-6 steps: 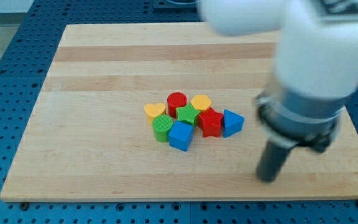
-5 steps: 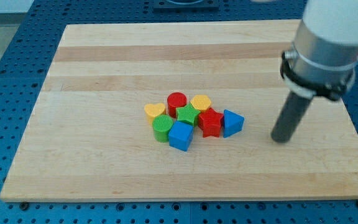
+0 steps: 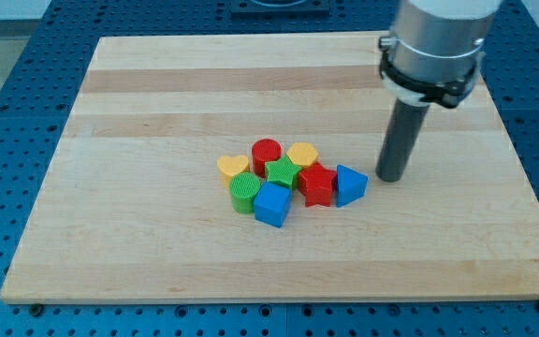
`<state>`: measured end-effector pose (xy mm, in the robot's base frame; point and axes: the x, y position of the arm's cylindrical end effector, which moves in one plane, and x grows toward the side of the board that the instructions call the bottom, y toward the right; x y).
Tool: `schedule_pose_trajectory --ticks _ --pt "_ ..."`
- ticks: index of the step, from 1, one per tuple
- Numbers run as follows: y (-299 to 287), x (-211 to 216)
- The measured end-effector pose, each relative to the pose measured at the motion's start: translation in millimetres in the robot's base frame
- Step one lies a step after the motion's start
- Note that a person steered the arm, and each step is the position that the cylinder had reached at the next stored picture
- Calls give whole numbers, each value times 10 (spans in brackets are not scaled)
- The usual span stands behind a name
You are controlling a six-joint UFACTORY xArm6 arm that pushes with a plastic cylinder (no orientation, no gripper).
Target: Push the blue triangle into the group of blocks
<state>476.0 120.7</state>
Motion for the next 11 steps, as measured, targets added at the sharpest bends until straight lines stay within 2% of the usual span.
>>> schedule_pose_trajectory --ticks 2,3,5,8,11 --pt "-332 33" --pt "-332 336" --pt "-368 572" --pt "203 697" --pt "-202 729"
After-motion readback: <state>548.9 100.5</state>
